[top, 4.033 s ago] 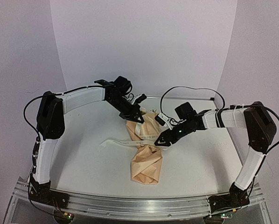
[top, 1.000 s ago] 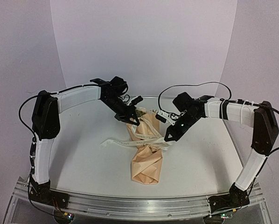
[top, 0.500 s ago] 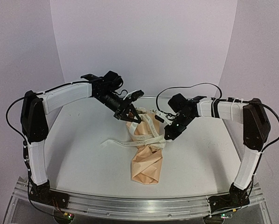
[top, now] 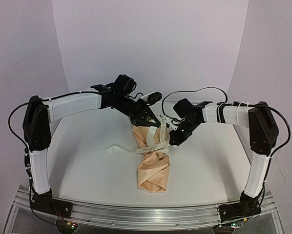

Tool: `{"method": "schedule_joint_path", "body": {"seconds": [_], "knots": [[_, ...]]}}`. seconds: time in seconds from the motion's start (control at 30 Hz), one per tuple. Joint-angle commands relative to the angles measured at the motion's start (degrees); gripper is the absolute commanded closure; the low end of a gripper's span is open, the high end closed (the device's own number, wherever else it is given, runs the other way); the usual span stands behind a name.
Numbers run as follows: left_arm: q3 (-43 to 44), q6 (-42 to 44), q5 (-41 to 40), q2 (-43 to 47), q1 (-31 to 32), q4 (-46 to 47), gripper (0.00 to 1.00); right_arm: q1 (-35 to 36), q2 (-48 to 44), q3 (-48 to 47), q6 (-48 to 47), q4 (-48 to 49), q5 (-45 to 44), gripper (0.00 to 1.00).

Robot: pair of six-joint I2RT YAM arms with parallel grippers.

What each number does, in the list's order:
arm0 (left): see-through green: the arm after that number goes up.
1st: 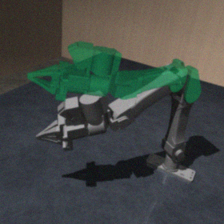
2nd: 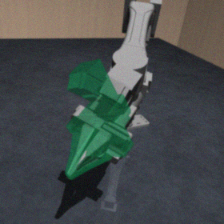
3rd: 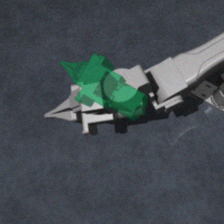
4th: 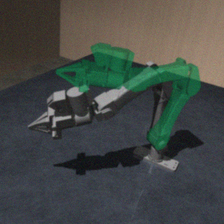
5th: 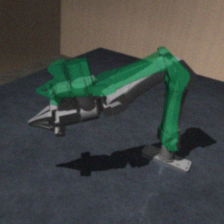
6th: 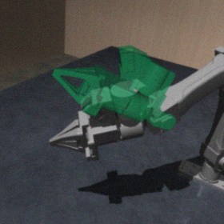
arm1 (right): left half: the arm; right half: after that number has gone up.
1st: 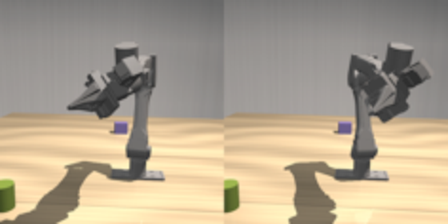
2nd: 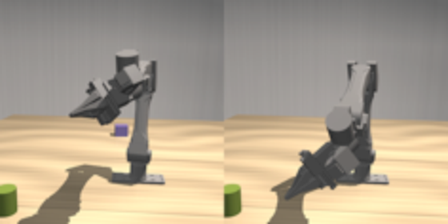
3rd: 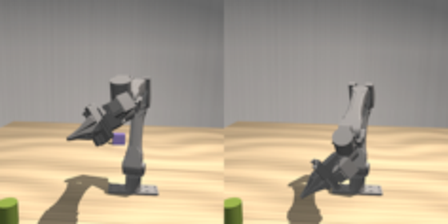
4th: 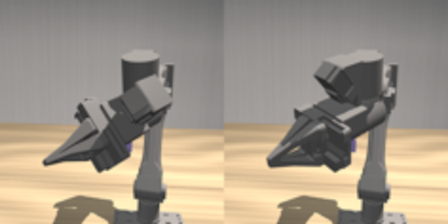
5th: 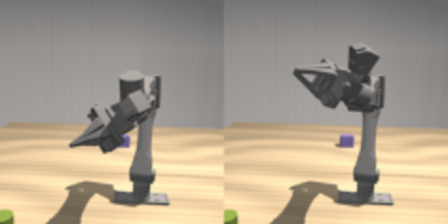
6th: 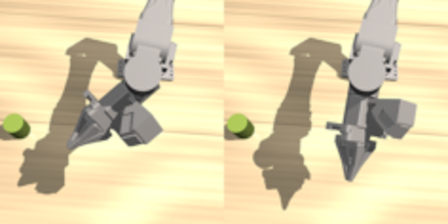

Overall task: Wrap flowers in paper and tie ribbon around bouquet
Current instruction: Adjust the half-tied ribbon on the folded bouquet.

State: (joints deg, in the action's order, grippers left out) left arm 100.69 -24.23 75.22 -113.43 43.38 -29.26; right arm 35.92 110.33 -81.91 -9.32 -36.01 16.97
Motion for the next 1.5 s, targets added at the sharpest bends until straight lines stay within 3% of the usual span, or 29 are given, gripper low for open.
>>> {"method": "schedule_joint_path", "body": {"seconds": [0.0, 0.07, 0.17, 0.3, 0.4, 0.5, 0.63, 0.77, 0.87, 1.03, 1.47], "knots": [[-1.20, -14.02, 4.56, 2.77, 2.09, 19.97, 0.96, -0.06, 1.12, -2.41, 1.43, 1.23, 0.16, 1.00], [-2.74, -22.08, 4.61, 2.28, 2.54, 29.48, 0.96, -0.06, 1.34, -2.50, 1.70, 1.41, 0.26, 1.00], [-7.22, -41.27, 3.04, 0.95, 2.69, 56.87, 0.96, -0.04, 1.46, -2.42, 1.93, 1.66, 0.24, 1.00], [-7.87, -72.94, -0.50, -5.35, 2.71, 94.44, 0.95, -0.04, 1.60, -2.38, 2.38, 1.91, 0.63, 1.00], [-5.97, -82.78, -2.86, -9.55, 2.85, 104.09, 0.96, -0.04, 1.72, -2.45, 2.63, 1.99, 0.80, 1.00], [-5.52, -77.80, -4.58, -9.59, 3.42, 97.94, 0.96, -0.06, 1.81, -2.51, 2.79, 2.00, 1.11, 1.00], [-6.49, -58.36, -8.09, -6.03, 4.21, 73.81, 0.95, -0.04, 1.65, -2.49, 2.52, 2.00, 1.06, 1.00], [-7.04, -36.79, -18.41, -2.30, 4.66, 46.65, 0.92, -0.03, 1.73, -2.55, 2.14, 2.00, 1.31, 1.00], [-5.98, -30.43, -29.56, -1.00, 4.82, 35.98, 0.93, -0.04, 1.94, -2.65, 2.27, 2.01, 1.94, 1.00], [-2.16, -31.59, -35.69, -1.19, 4.87, 36.38, 0.95, -0.01, 2.20, -2.78, 2.97, 2.00, 2.52, 1.00], [-1.07, -38.19, -42.83, -1.80, 5.65, 52.08, 0.96, -0.51, 2.97, -3.02, 2.29, 2.34, 5.85, 1.00]]}}
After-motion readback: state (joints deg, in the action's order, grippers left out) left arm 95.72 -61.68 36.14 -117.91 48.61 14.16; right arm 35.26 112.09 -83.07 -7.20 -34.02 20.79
